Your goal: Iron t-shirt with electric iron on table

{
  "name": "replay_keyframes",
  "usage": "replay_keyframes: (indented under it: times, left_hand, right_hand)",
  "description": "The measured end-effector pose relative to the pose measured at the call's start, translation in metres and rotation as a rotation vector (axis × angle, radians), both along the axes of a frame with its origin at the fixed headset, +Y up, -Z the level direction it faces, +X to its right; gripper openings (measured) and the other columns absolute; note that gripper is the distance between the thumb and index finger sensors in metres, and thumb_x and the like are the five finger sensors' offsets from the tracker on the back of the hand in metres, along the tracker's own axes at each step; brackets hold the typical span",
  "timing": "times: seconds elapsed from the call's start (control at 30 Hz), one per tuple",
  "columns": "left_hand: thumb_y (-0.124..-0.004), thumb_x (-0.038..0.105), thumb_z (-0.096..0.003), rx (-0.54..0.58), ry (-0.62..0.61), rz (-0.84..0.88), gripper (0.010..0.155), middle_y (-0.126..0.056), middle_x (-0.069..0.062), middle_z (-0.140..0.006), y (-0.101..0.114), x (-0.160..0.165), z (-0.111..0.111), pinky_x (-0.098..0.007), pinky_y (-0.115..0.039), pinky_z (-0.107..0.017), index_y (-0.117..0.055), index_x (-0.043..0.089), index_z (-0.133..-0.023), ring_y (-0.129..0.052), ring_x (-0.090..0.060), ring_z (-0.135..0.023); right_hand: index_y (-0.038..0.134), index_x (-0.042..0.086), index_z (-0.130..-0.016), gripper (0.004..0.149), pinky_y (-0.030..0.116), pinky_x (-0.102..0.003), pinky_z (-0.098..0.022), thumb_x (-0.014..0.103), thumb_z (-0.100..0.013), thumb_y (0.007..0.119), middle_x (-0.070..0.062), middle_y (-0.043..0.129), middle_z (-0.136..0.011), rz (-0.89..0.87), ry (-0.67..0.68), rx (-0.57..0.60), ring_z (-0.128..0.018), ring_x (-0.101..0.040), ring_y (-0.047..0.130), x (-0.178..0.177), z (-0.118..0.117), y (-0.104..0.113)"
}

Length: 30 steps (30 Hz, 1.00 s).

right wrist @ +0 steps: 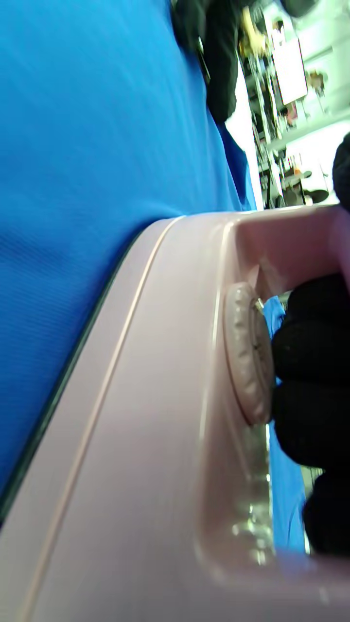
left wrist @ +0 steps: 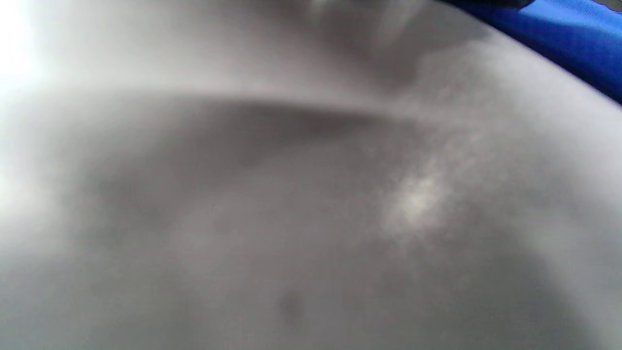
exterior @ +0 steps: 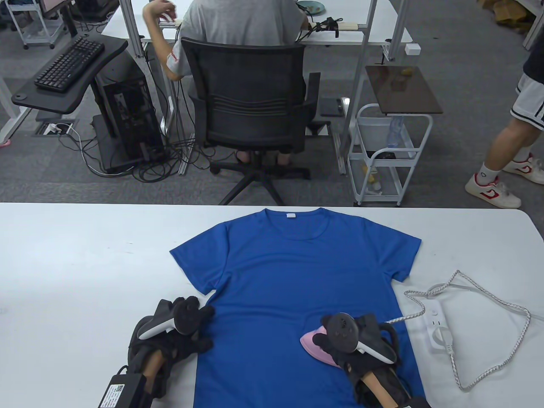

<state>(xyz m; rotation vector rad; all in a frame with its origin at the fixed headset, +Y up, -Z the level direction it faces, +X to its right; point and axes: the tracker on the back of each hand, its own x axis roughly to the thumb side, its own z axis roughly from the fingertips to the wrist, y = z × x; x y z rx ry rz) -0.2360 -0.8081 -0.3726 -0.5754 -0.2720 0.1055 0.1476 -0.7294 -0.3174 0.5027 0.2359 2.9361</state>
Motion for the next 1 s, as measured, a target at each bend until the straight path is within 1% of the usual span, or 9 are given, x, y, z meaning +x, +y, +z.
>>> replay_keyframes:
  times: [0.1, 0.2, 0.27, 0.43, 0.53, 0.67, 0.8, 0.9, 1.0]
  left_hand:
    - [-0.06, 0.063, -0.0434, 0.003, 0.0, -0.003, 0.083, -0.004, -0.006, -0.116, 0.0, 0.0, 0.0, -0.061, -0.019, -0.074, -0.016, 0.041, -0.11, -0.007, -0.039, -0.107]
    - [-0.06, 0.063, -0.0435, 0.003, -0.001, -0.002, 0.083, -0.004, -0.006, -0.116, 0.0, 0.0, 0.0, -0.061, -0.019, -0.074, -0.016, 0.041, -0.11, -0.007, -0.039, -0.107]
    - [-0.06, 0.063, -0.0435, 0.004, -0.002, -0.005, 0.083, -0.004, -0.006, -0.116, 0.0, 0.0, 0.0, -0.061, -0.019, -0.074, -0.016, 0.041, -0.11, -0.007, -0.039, -0.107]
    - [-0.06, 0.063, -0.0438, 0.001, -0.001, -0.002, 0.083, -0.004, -0.006, -0.116, 0.0, 0.0, 0.0, -0.061, -0.018, -0.074, -0.015, 0.041, -0.11, -0.006, -0.039, -0.107]
    - [-0.06, 0.063, -0.0437, 0.003, -0.001, -0.003, 0.083, -0.004, -0.006, -0.116, 0.0, 0.001, 0.0, -0.061, -0.019, -0.074, -0.015, 0.041, -0.11, -0.006, -0.039, -0.107]
    - [-0.06, 0.063, -0.0437, 0.002, 0.0, -0.001, 0.083, -0.004, -0.006, -0.116, -0.001, 0.001, 0.0, -0.061, -0.019, -0.074, -0.015, 0.041, -0.11, -0.006, -0.039, -0.107]
    - [-0.061, 0.062, -0.0436, 0.006, 0.004, -0.003, 0.083, -0.004, -0.006, -0.116, 0.0, 0.001, 0.0, -0.061, -0.019, -0.074, -0.016, 0.04, -0.11, -0.007, -0.039, -0.107]
    - [-0.061, 0.062, -0.0435, 0.004, 0.006, 0.002, 0.083, -0.005, -0.006, -0.116, -0.001, 0.001, 0.0, -0.061, -0.019, -0.074, -0.016, 0.041, -0.11, -0.007, -0.039, -0.107]
    - [-0.061, 0.062, -0.0434, 0.007, 0.005, -0.001, 0.083, -0.005, -0.007, -0.116, 0.0, 0.001, 0.0, -0.061, -0.02, -0.074, -0.017, 0.04, -0.11, -0.007, -0.039, -0.107]
  right_hand:
    - [0.072, 0.014, -0.098, 0.065, 0.076, -0.058, -0.049, 0.052, -0.046, 0.062, -0.016, 0.086, -0.079, -0.007, 0.072, -0.015, -0.059, -0.038, 0.09, -0.001, 0.013, 0.001]
    - [0.072, 0.014, -0.098, 0.065, 0.075, -0.059, -0.05, 0.051, -0.045, 0.064, -0.016, 0.086, -0.08, -0.029, 0.164, -0.062, -0.06, -0.039, 0.089, -0.002, 0.024, 0.002]
    - [0.072, 0.014, -0.098, 0.065, 0.075, -0.059, -0.05, 0.051, -0.045, 0.065, -0.016, 0.086, -0.08, -0.038, 0.196, -0.07, -0.06, -0.039, 0.089, -0.003, 0.027, 0.002]
    - [0.072, 0.014, -0.097, 0.065, 0.077, -0.057, -0.05, 0.052, -0.045, 0.064, -0.015, 0.086, -0.079, -0.021, 0.221, -0.071, -0.06, -0.037, 0.09, -0.003, 0.027, 0.003]
    - [0.072, 0.015, -0.097, 0.065, 0.076, -0.058, -0.05, 0.052, -0.045, 0.065, -0.015, 0.086, -0.08, -0.031, 0.253, -0.095, -0.06, -0.038, 0.09, -0.003, 0.027, 0.003]
    - [0.073, 0.015, -0.097, 0.065, 0.076, -0.058, -0.05, 0.052, -0.045, 0.066, -0.015, 0.086, -0.08, -0.037, 0.24, -0.112, -0.06, -0.038, 0.089, -0.003, 0.026, 0.003]
    - [0.073, 0.014, -0.097, 0.065, 0.077, -0.058, -0.049, 0.052, -0.045, 0.065, -0.015, 0.087, -0.079, -0.038, 0.149, -0.088, -0.059, -0.038, 0.09, -0.008, 0.024, 0.003]
    - [0.073, 0.014, -0.098, 0.065, 0.077, -0.057, -0.049, 0.052, -0.046, 0.064, -0.015, 0.087, -0.079, -0.024, 0.071, -0.077, -0.059, -0.037, 0.091, -0.018, 0.016, 0.003]
    - [0.072, 0.014, -0.098, 0.065, 0.077, -0.057, -0.049, 0.052, -0.046, 0.064, -0.015, 0.087, -0.079, -0.025, 0.02, -0.074, -0.059, -0.037, 0.091, -0.027, 0.001, 0.002]
